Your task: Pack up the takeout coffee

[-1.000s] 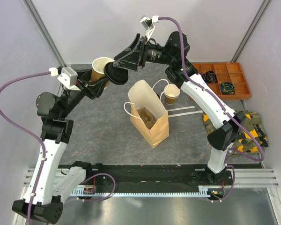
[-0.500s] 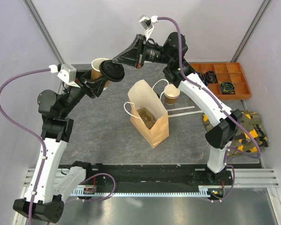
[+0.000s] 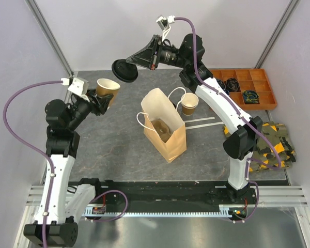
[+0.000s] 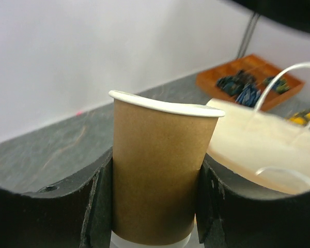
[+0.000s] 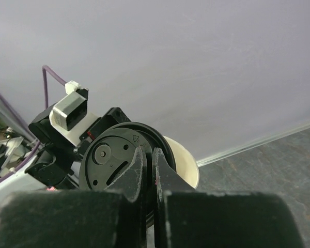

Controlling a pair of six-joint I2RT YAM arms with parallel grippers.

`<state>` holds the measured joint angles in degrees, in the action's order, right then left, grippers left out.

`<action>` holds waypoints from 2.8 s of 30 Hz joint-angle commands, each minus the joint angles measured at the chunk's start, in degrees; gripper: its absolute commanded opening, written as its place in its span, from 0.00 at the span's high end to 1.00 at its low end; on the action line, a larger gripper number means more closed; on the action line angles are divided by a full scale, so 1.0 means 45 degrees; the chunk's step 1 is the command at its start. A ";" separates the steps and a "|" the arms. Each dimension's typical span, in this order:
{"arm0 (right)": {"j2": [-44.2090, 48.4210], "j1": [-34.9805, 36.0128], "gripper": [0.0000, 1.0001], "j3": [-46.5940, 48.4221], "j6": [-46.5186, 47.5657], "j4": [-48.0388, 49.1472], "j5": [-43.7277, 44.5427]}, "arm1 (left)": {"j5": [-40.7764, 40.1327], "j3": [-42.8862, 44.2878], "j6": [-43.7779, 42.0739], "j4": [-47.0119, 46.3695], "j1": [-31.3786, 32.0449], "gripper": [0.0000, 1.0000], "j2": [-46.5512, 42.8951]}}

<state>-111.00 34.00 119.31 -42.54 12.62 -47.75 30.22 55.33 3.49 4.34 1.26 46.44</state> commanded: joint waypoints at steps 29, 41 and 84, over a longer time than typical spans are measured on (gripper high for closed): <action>0.2028 -0.4272 1.00 -0.2798 0.2911 -0.2609 0.0943 | 0.6023 0.2236 -0.7807 0.6034 -0.1961 0.56 0.9136; 0.2928 -0.4762 1.00 -0.3915 0.3790 -0.3898 0.0904 | 0.5491 -0.2646 -1.8195 0.8216 -0.1472 0.44 0.5677; 0.4393 -0.5114 1.00 -0.5145 0.4551 -0.4601 0.1333 | -0.4019 0.3427 -0.3803 1.0716 0.3607 0.48 0.9153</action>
<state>-93.56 11.27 96.25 -23.53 -8.58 -42.24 17.45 67.68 -22.72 52.95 17.32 86.21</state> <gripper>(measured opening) 0.021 0.591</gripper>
